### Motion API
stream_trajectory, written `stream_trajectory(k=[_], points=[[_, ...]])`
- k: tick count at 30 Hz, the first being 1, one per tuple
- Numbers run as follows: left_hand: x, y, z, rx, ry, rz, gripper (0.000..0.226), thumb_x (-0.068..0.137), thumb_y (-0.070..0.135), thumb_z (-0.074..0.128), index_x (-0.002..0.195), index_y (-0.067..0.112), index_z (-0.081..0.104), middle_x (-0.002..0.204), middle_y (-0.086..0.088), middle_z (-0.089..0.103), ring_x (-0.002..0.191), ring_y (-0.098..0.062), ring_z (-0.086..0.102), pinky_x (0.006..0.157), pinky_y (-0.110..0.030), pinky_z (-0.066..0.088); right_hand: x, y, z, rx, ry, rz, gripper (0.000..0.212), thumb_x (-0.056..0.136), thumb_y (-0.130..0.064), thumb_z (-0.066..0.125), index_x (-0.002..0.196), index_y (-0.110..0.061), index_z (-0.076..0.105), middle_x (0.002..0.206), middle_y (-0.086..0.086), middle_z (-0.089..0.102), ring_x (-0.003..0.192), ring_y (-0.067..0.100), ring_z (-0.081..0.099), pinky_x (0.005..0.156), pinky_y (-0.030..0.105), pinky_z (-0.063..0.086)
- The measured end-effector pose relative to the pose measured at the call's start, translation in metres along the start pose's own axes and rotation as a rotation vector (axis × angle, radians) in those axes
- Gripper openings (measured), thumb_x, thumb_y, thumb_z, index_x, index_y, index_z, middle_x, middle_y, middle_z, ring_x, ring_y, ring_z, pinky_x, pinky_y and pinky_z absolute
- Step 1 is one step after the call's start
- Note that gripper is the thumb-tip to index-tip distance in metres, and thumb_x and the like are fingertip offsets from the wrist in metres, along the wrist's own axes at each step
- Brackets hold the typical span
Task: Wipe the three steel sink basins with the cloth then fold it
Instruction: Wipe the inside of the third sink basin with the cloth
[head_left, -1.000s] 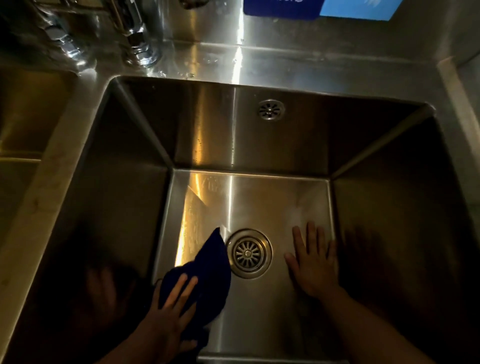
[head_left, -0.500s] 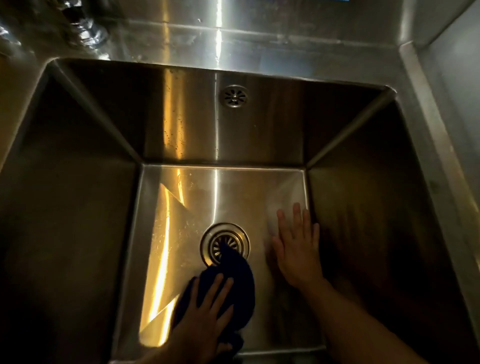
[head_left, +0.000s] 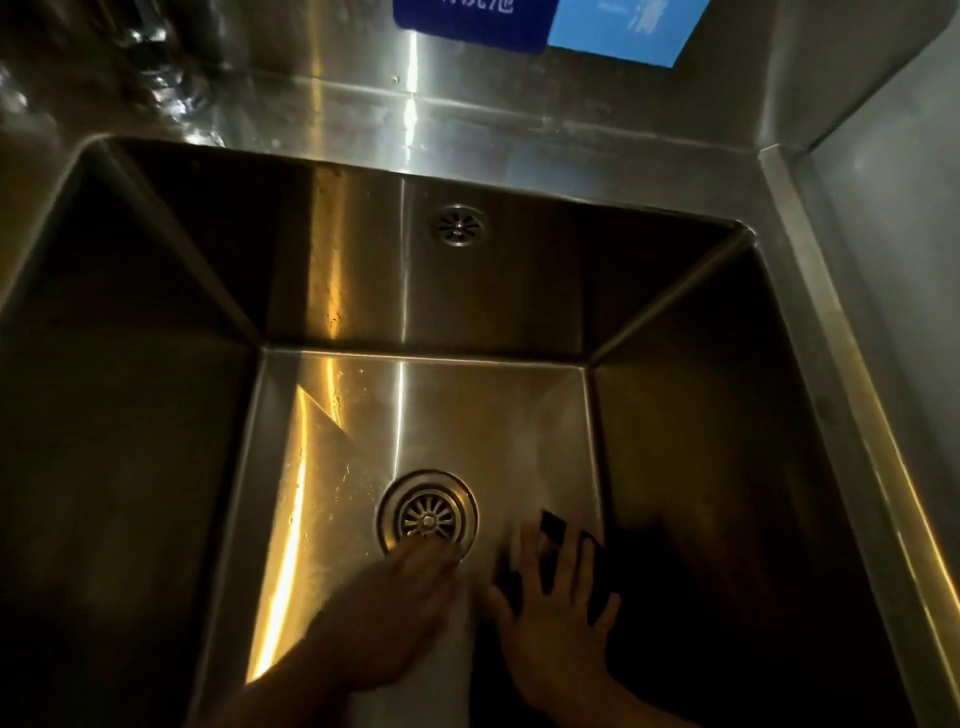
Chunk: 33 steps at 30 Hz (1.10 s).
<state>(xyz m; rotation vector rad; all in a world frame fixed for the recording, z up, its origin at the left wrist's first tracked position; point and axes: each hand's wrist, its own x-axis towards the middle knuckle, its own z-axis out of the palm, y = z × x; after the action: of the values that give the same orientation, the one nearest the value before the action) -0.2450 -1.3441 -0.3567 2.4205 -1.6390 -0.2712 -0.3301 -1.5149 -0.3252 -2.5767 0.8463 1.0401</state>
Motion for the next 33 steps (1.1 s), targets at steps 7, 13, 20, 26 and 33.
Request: stream_trajectory(k=[7,13,20,26,33], points=[[-0.050,-0.076,0.019,-0.197,0.136,-0.925,0.078,0.088,0.063,0.007,0.151,0.016,0.007,0.160,-0.011,-0.005,0.146,-0.026,-0.015,0.118,-0.044,-0.004,-0.041,-0.004,0.033,0.154,0.236,-0.118,0.069,0.097,-0.054,0.002,0.151,-0.015,-0.009,0.159,0.016,-0.003,0.120,0.035,0.057,0.115,0.053,0.011],[-0.061,-0.087,0.036,-0.079,0.094,-0.888,0.070,0.091,0.054,0.024,0.148,0.013,0.027,0.157,-0.016,0.018,0.147,-0.033,0.010,0.115,-0.048,0.013,0.033,0.022,0.021,-0.218,0.222,-0.312,0.093,0.074,-0.086,0.022,0.148,-0.032,0.008,0.158,0.010,-0.007,0.145,0.028,-0.021,0.112,0.053,-0.004],[-0.062,-0.091,0.047,-0.049,0.140,-0.889,0.070,0.089,0.052,0.029,0.149,0.015,0.024,0.158,-0.014,0.017,0.147,-0.031,0.011,0.115,-0.047,0.011,0.165,-0.002,-0.053,-0.129,0.369,-0.326,0.089,0.068,-0.091,0.000,0.139,-0.046,-0.032,0.147,0.001,-0.046,0.138,0.024,-0.037,0.115,0.049,-0.016],[-0.063,-0.092,0.047,-0.049,0.151,-0.889,0.071,0.090,0.057,0.023,0.150,0.018,0.023,0.158,-0.013,0.018,0.147,-0.031,0.012,0.116,-0.045,0.009,0.188,-0.031,-0.070,-0.056,0.553,-0.269,0.089,0.077,-0.084,0.009,0.151,-0.036,-0.004,0.161,0.011,-0.005,0.147,0.032,0.001,0.117,0.051,0.001],[-0.063,-0.092,0.045,-0.078,0.149,-0.913,0.075,0.090,0.058,0.021,0.150,0.014,0.019,0.158,-0.013,0.020,0.146,-0.029,0.016,0.114,-0.046,0.017,0.173,-0.122,-0.051,0.101,0.585,-0.123,0.094,0.080,-0.079,-0.003,0.153,-0.020,0.003,0.157,0.027,-0.007,0.145,0.042,-0.002,0.117,0.056,-0.001]])
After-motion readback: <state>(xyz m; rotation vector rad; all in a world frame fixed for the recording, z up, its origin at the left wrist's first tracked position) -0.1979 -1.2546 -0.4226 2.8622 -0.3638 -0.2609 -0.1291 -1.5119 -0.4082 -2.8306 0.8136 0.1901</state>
